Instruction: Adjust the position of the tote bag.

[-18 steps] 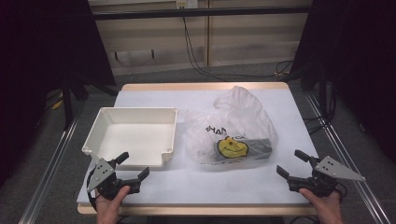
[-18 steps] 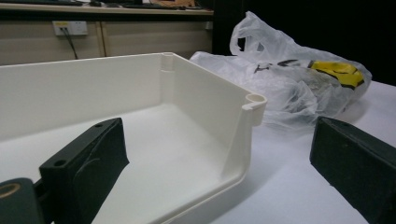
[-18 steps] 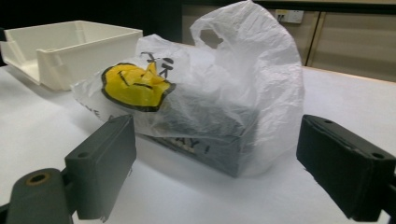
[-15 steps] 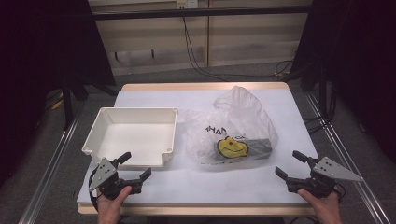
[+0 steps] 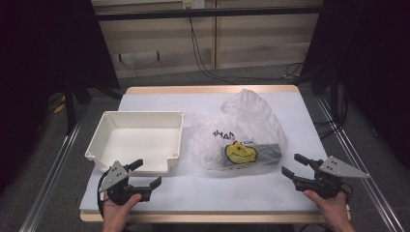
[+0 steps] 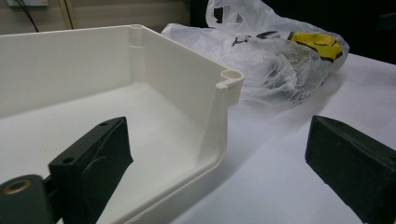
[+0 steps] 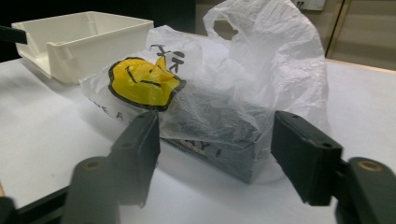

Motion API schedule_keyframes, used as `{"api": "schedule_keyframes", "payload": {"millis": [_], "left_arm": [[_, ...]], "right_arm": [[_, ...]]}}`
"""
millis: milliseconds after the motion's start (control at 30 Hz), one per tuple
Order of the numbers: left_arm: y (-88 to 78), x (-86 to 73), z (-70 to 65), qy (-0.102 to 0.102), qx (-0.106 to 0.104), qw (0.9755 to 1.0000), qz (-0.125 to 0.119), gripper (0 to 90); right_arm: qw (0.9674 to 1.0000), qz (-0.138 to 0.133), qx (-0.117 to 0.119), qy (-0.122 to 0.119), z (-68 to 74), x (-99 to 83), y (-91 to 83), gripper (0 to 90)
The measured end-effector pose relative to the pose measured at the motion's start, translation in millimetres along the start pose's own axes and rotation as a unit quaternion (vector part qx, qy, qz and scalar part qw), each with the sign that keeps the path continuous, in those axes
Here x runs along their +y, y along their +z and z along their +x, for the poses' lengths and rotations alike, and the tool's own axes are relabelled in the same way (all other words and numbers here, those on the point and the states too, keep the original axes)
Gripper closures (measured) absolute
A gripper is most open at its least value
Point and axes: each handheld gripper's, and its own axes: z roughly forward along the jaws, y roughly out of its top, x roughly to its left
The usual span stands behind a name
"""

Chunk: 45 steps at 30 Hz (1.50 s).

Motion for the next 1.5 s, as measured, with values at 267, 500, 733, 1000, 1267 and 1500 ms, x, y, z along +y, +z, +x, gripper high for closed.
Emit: {"api": "schedule_keyframes", "payload": {"millis": [267,500,733,1000,1267,1500], "left_arm": [[0.5,2.5,-1.5,-0.012,-0.011,0.9998,0.008,8.9],[-2.2,1.9,-1.6,-0.010,-0.015,0.9998,0.013,8.8],[-1.4,1.0,-2.8,-0.008,-0.007,0.9997,0.023,8.9],[-0.1,3.2,-4.6,-0.002,-0.011,0.9998,0.018,8.8],[1.4,8.0,-4.1,0.007,-0.020,0.9997,0.011,6.8],[-0.5,7.4,-3.1,0.006,-0.020,0.9997,0.012,6.9]], "right_arm": [[0.9995,0.016,0.025,-0.013,4.7,5.9,4.7,43.9],[0.9973,0.041,0.051,-0.033,9.8,13.4,16.3,44.1],[0.9957,0.050,0.068,-0.038,5.4,24.8,27.0,46.2],[0.9941,0.048,0.086,-0.045,-2.0,40.2,41.0,50.4],[0.9932,0.055,0.091,-0.047,-17.3,59.3,65.1,56.0],[0.9921,0.072,0.086,-0.057,-27.4,70.4,89.9,54.3]]}}
